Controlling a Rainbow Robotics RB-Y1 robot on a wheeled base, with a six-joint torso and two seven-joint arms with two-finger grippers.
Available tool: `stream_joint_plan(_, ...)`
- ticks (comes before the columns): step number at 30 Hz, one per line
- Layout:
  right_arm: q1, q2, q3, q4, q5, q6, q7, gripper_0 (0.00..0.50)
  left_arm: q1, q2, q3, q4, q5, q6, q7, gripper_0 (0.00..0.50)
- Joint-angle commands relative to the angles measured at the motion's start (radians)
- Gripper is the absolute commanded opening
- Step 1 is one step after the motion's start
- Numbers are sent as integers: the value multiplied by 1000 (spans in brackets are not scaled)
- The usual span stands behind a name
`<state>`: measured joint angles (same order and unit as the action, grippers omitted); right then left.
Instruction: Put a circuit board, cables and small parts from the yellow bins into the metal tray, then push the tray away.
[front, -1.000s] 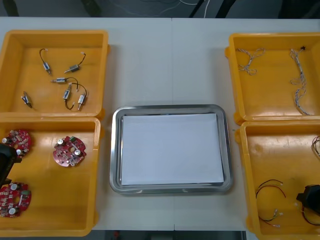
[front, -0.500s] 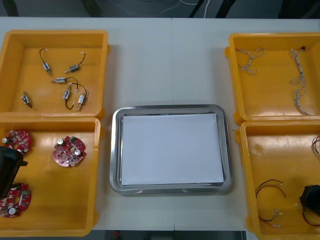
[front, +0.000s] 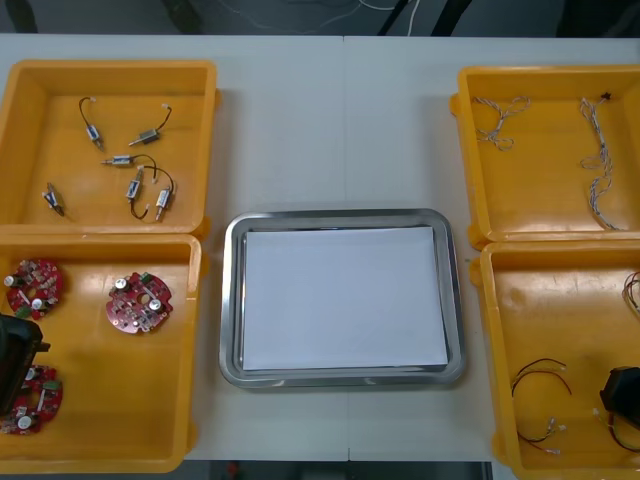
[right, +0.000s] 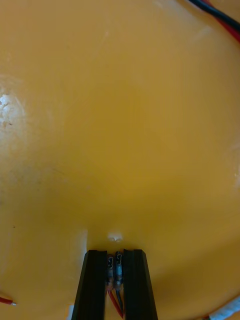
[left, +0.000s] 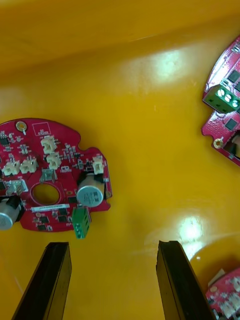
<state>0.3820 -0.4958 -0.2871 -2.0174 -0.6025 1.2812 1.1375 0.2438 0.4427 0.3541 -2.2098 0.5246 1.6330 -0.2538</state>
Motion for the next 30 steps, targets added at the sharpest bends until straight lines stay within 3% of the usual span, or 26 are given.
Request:
stream_joint_plan(1,-5,8,-23,-41,12,-6,-28,0,34,-16,-18,19,-17,-39,30,500)
stream_joint_plan(12,-112,0,-69,-113,13,168,-36,0,55,-16,-53,76,-21,-130,5,500)
stream_joint_plan(30,-270,8,-61,-113,13,291,-59,0,110,-22,-86,87,-25,-159,-12,500)
